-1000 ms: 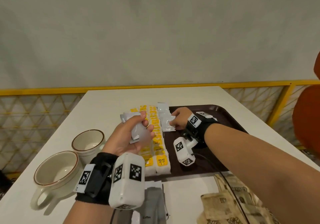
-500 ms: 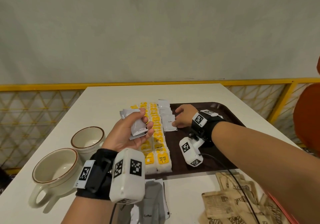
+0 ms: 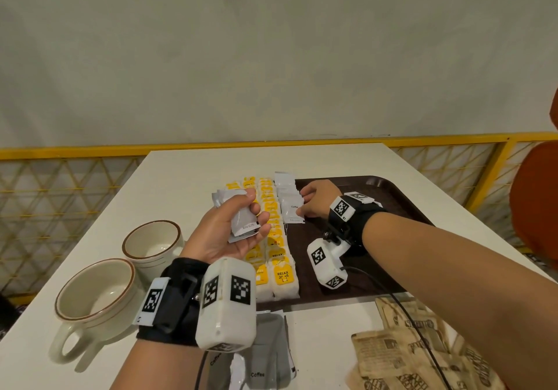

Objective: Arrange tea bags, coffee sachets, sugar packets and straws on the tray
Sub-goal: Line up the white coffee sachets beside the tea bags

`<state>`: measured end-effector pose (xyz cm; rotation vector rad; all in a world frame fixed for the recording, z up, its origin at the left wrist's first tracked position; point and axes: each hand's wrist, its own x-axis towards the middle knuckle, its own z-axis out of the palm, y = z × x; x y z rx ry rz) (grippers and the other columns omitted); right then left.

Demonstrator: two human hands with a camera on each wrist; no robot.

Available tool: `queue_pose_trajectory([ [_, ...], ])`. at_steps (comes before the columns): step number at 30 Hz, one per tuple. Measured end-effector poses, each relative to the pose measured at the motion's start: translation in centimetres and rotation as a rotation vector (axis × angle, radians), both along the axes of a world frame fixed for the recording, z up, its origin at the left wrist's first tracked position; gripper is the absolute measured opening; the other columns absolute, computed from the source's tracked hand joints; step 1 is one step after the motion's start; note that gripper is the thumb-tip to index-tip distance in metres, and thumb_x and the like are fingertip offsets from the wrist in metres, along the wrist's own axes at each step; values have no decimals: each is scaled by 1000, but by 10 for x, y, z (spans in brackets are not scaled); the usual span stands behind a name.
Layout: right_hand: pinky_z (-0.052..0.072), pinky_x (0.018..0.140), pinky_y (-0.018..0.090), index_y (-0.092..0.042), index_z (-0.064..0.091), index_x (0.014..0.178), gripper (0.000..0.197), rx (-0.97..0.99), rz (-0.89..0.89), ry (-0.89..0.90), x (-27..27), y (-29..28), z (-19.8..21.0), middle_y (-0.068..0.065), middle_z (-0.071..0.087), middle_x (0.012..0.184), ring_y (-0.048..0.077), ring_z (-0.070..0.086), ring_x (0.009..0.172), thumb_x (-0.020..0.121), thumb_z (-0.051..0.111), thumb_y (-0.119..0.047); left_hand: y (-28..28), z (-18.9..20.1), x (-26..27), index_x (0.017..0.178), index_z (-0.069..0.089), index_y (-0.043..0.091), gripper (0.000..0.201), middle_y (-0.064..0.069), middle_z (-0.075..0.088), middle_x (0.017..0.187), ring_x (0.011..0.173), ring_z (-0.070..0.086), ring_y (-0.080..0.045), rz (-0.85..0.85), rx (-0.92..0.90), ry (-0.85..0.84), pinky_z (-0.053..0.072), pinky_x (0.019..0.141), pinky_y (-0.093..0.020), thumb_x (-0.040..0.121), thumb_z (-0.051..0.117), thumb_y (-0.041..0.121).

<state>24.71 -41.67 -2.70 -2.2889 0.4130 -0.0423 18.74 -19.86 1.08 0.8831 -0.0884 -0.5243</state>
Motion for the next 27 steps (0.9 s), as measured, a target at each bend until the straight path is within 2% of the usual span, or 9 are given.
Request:
queue_pose_trajectory([
  [4,50,90,27,-11,60,123,54,-57,9,-8,-3,1,4,4,65,116,18,63,104,73,82,-18,0,1,-1,85,59,12,14,-3,56,62,54,60,-15,4,-9,1,54,50,-24,74,65,18],
  [8,47,84,21,-8,55,131,61,-32,15,-6,-4,5,8,7,61,126,20,60,111,75,78,-7,2,1,0,89,59,13,18,-3,56,63,55,59,-15,8,-24,9,54,51,-24,73,65,18],
  [13,48,95,29,-3,51,134,64,58,-5,-17,0,13,4,11,57,132,25,56,118,73,69,8,2,0,1,86,60,13,13,-3,56,63,55,60,-15,13,-6,2,54,51,-24,76,65,19],
  [17,47,101,35,-5,53,133,59,56,-24,-27,3,14,2,11,56,133,25,56,119,76,65,6,3,0,2,85,60,12,6,-3,56,63,55,60,-15,16,-8,14,54,51,-24,85,61,18],
  [21,47,102,36,-2,51,134,57,40,-16,-12,3,15,7,12,56,134,27,54,121,78,63,7,2,0,1,88,59,12,16,-3,56,63,55,60,-15,1,-17,11,54,50,-24,74,65,18],
  [24,48,99,40,2,52,132,56,49,-18,6,1,15,10,15,57,132,30,56,118,77,62,10,1,-1,2,87,59,12,9,-2,55,63,55,60,-15,5,-11,14,54,50,-24,81,62,18],
  [27,50,96,48,12,58,118,43,61,-14,3,1,16,12,24,62,120,37,60,109,75,60,13,2,-2,3,90,59,13,5,-3,55,64,55,60,-15,9,-4,27,54,50,-24,87,59,18],
])
